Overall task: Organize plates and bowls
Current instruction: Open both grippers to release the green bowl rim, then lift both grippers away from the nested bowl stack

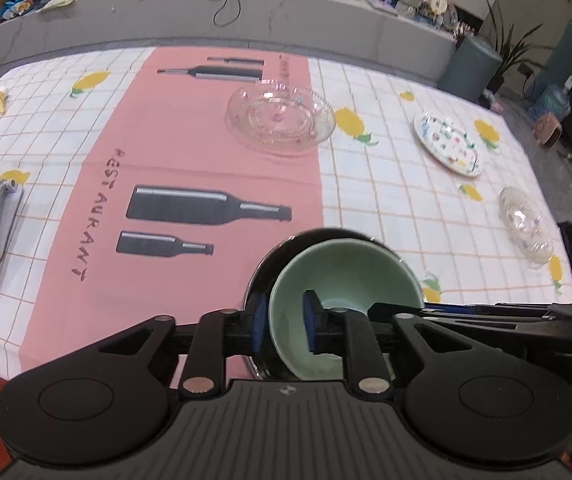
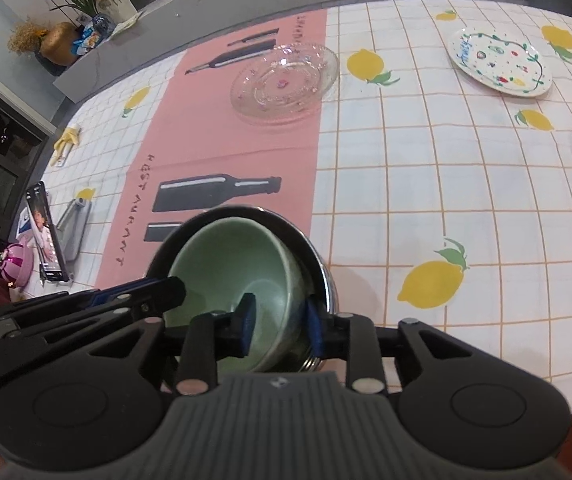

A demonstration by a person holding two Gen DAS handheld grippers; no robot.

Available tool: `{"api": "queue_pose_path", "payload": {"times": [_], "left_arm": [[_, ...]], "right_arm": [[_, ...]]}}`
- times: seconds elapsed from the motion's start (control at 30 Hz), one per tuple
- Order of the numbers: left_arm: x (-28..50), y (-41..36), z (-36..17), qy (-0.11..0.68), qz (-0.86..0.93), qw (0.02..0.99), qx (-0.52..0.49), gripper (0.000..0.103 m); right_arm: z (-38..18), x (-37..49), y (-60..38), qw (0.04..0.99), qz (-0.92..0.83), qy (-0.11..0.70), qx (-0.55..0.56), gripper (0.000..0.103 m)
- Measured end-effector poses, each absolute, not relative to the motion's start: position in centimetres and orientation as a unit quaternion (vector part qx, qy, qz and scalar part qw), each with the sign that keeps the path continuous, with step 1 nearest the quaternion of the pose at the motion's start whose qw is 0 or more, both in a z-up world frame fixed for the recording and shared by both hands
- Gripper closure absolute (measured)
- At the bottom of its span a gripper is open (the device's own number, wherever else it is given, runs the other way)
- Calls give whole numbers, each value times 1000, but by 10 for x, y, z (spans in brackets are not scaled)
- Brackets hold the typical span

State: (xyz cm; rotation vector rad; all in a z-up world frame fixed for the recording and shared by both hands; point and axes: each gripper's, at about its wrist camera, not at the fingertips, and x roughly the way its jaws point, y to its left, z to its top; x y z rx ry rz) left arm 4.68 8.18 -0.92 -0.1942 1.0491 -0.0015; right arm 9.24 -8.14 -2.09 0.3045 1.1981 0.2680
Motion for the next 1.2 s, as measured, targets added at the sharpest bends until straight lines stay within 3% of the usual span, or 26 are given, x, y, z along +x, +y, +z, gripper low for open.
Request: {"api": "queue_pose_path", "payload": {"times": [0.13, 0.23, 0.3, 0.43, 0.53, 0.6, 0.63, 0.83, 0.97, 1.07, 1.13, 1.2], "left_arm": [[45, 82, -2, 486, 1, 870, -87, 73], [43, 86, 2, 474, 0, 875, -96, 63], [41, 87, 4, 466, 2, 879, -99, 58], [40, 92, 8, 452, -4, 885, -113, 53], [40, 96, 7, 443, -8, 888, -123, 42], [39, 98, 4, 438, -7, 890, -130, 28], [40, 101, 1, 440, -6, 887, -137, 27], [40, 114, -33, 483, 3, 853, -198, 27], [38, 125, -52, 506, -10, 823, -258, 36], [37, 128, -57, 511, -4, 818, -266, 50], [38, 130, -59, 512, -1, 816, -269, 52], [37, 129, -58, 511, -1, 817, -266, 53]], "right_arm": [[-11, 90, -82, 817, 128, 546, 136, 65], [-6, 88, -86, 822, 128, 537, 140, 63], [0, 85, -89, 833, 126, 522, 136, 51], [9, 83, -96, 844, 116, 506, 135, 47], [8, 84, -103, 844, 110, 503, 147, 40], [2, 85, -106, 839, 108, 511, 156, 36], [-3, 86, -107, 833, 106, 518, 163, 36], [-46, 89, -116, 775, 110, 573, 240, 37], [-65, 89, -118, 746, 114, 593, 280, 38], [-74, 90, -117, 733, 117, 600, 298, 42], [-78, 90, -117, 727, 118, 604, 305, 43], [-81, 91, -116, 726, 112, 607, 303, 55]]}}
